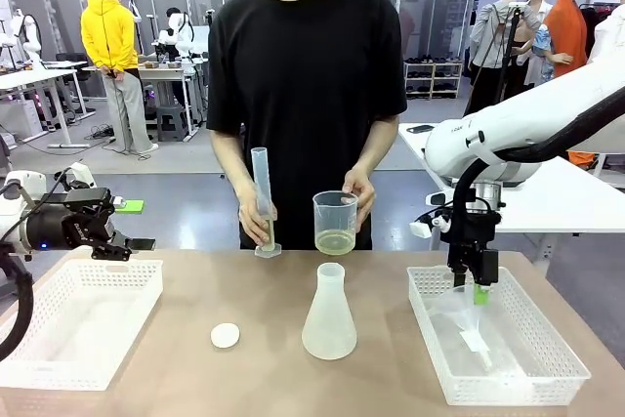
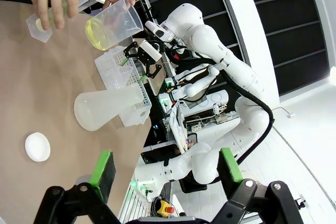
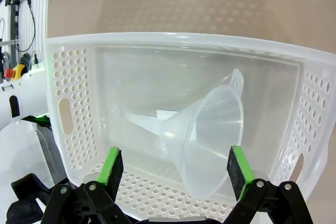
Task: Prepare the solutions needed for the experiment.
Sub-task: Pick up the Plastic Funnel and insert it into the Big flask.
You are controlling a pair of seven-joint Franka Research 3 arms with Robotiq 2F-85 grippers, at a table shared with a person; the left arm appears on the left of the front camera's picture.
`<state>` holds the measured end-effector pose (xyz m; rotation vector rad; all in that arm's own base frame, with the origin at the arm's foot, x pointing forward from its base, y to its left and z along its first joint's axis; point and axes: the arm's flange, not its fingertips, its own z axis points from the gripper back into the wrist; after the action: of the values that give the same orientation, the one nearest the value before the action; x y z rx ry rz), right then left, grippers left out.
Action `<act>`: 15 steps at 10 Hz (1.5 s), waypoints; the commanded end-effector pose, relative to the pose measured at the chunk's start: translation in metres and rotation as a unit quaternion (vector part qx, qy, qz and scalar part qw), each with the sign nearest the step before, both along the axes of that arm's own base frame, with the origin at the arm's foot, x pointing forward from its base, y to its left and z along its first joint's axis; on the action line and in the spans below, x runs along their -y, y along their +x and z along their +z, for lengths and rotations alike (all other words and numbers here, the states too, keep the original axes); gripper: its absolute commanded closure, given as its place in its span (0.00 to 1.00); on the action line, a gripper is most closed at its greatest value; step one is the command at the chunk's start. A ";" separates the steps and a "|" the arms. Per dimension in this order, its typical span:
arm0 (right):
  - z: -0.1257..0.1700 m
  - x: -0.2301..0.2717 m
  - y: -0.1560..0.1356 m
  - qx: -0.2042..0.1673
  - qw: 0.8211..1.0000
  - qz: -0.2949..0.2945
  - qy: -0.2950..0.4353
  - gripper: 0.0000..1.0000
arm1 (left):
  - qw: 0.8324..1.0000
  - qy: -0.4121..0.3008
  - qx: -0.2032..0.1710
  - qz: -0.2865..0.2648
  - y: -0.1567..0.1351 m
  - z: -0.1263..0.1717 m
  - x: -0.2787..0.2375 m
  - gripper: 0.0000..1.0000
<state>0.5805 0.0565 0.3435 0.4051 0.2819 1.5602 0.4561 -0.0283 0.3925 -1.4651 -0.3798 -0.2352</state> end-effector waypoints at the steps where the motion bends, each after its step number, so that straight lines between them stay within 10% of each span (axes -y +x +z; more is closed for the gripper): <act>1: 0.003 0.002 0.002 -0.004 1.000 0.009 0.000 0.03 | 1.000 0.000 0.010 0.001 0.000 0.000 -0.001 0.00; 4: 0.002 0.001 0.008 0.002 1.000 0.008 -0.011 0.34 | 1.000 0.000 0.010 0.001 0.000 0.000 -0.001 0.00; 5: 0.004 0.001 0.013 -0.003 1.000 0.014 -0.011 0.22 | 1.000 0.000 0.010 0.001 0.000 0.000 -0.001 0.00; 6: 0.007 0.002 0.017 -0.012 1.000 0.024 -0.004 0.53 | 1.000 0.000 0.010 0.001 0.000 0.000 -0.001 0.00; 7: 0.008 0.000 0.020 -0.022 0.999 0.031 -0.009 0.41 | 1.000 0.000 0.010 0.001 0.000 0.000 -0.001 0.00; 8: 0.008 0.000 0.023 -0.027 0.999 0.033 -0.011 0.72 | 1.000 0.000 0.010 0.001 0.000 0.000 -0.001 0.00; 9: 0.008 -0.001 0.025 -0.033 0.999 0.035 -0.006 0.60 | 1.000 0.000 0.010 0.001 0.000 0.000 -0.001 0.00; 10: 0.008 -0.001 0.027 -0.039 0.999 0.035 -0.004 0.92 | 1.000 0.000 0.010 0.001 0.000 0.000 -0.001 0.00; 11: 0.007 -0.001 0.028 -0.043 0.999 0.032 -0.006 0.79 | 1.000 0.000 0.010 0.001 0.000 0.000 -0.001 0.00; 12: 0.005 -0.001 0.028 -0.045 0.999 0.030 -0.003 1.00 | 1.000 0.000 0.010 0.001 0.000 0.000 -0.001 0.00; 15: 0.002 -0.001 0.027 -0.051 0.998 0.027 -0.005 1.00 | 1.000 0.000 0.010 0.001 0.000 0.000 -0.001 0.00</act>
<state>0.6010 0.0563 0.3514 0.4812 0.3818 1.5743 0.4560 -0.0283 0.3925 -1.4651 -0.3798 -0.2352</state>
